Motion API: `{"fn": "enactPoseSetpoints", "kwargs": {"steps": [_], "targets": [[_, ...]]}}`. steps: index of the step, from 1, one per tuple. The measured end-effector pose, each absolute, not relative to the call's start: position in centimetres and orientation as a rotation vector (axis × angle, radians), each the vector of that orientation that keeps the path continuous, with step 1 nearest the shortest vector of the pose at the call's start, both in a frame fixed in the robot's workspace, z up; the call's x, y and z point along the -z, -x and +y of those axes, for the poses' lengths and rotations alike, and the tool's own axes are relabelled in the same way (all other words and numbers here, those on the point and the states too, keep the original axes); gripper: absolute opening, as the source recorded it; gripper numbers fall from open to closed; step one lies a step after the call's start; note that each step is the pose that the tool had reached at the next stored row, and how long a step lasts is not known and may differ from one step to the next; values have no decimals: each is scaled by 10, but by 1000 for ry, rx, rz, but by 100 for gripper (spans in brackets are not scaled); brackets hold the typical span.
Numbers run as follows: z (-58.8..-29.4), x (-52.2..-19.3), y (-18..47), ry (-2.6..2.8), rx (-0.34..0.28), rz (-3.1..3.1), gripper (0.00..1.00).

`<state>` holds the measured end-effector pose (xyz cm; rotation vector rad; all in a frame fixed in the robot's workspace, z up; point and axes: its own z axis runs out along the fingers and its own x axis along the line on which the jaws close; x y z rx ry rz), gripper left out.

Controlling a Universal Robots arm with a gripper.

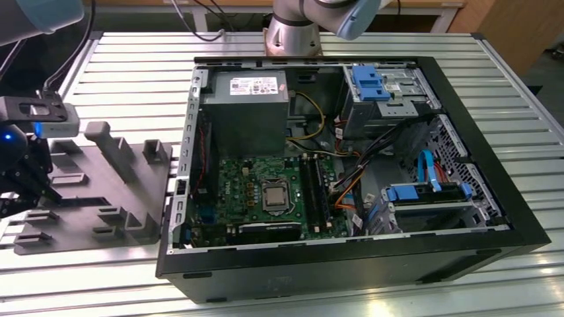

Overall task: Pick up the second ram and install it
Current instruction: 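Pick up the second ram and move it above second insertion slot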

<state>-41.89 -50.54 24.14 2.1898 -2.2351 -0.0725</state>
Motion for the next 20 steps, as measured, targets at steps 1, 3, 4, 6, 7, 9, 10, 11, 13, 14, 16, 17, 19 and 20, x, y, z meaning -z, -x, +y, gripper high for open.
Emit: {"fn": "enactPoseSetpoints", "kwargs": {"steps": [1, 3, 4, 6, 7, 9, 10, 11, 13, 14, 16, 17, 19, 20], "targets": [[-505, -243, 419, -2190, 72, -2235, 12], [-505, -245, 419, -2190, 72, -2235, 12], [-505, -246, 419, -2191, 71, -2236, 12], [-505, -248, 419, -2191, 71, -2236, 12], [-505, -249, 419, -2191, 71, -2236, 12], [-505, -252, 419, -2191, 70, -2237, 12], [-505, -253, 419, -2192, 69, -2237, 12], [-505, -254, 419, -2192, 69, -2237, 12], [-505, -256, 419, -2192, 68, -2237, 12], [-505, -257, 419, -2193, 68, -2238, 12], [-505, -260, 419, -2193, 67, -2238, 12], [-505, -261, 419, -2193, 66, -2238, 12], [-505, -264, 419, -2194, 66, -2239, 12], [-505, -266, 419, -2194, 65, -2239, 12]]}}
